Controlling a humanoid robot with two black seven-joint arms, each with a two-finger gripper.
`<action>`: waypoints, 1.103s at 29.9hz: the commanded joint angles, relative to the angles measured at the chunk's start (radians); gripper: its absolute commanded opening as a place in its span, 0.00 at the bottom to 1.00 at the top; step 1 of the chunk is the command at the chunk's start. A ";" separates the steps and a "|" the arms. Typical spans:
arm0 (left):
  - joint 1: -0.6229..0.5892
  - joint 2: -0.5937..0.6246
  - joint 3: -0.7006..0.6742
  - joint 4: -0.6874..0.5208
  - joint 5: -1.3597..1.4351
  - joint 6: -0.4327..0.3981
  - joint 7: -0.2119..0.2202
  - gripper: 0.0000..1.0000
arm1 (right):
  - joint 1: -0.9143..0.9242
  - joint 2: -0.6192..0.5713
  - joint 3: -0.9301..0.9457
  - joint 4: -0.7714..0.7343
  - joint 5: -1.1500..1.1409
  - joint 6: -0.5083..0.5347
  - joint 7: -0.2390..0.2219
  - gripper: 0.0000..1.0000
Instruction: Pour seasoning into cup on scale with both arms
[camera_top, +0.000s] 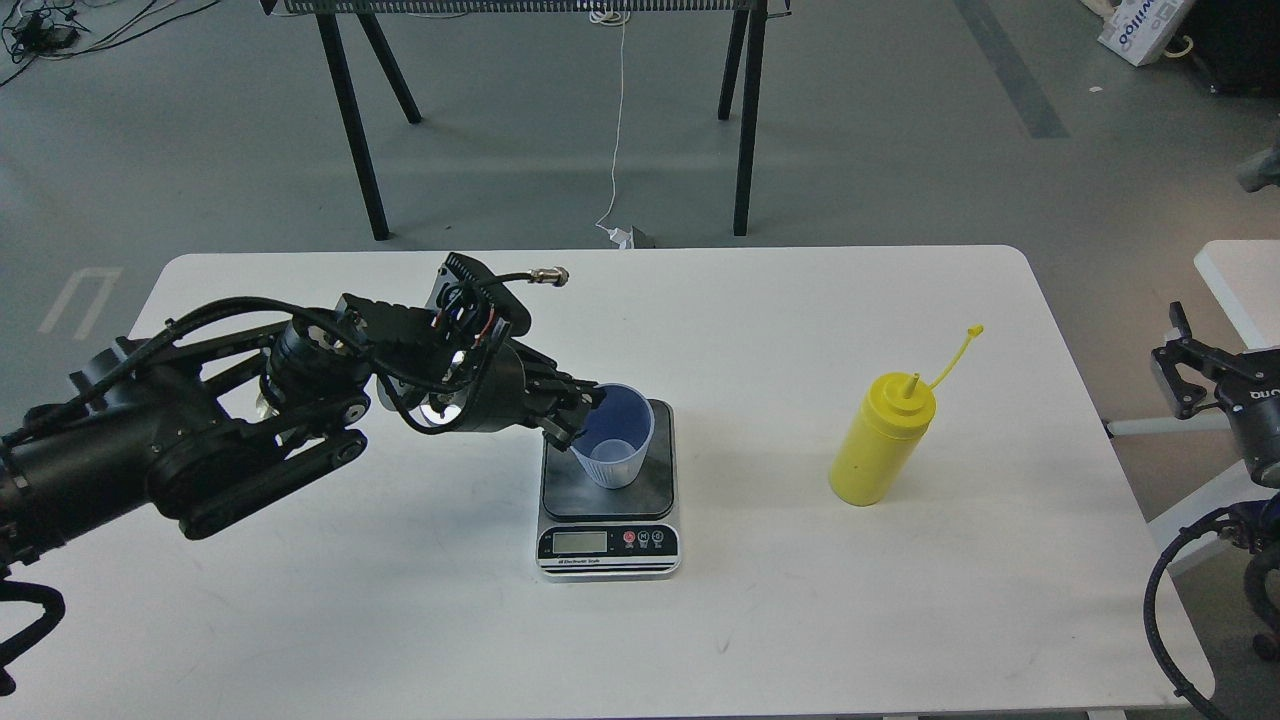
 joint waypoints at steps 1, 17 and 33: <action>-0.003 0.002 0.003 -0.001 -0.002 0.000 0.001 0.17 | 0.000 0.001 0.000 0.003 0.000 0.000 -0.001 0.99; -0.041 0.029 -0.145 -0.004 -0.636 0.002 -0.008 0.99 | -0.112 0.009 0.000 0.047 0.054 0.000 -0.001 0.99; -0.038 -0.015 -0.333 0.342 -1.836 0.009 0.001 1.00 | -0.447 0.040 -0.196 0.322 0.012 0.000 0.025 0.99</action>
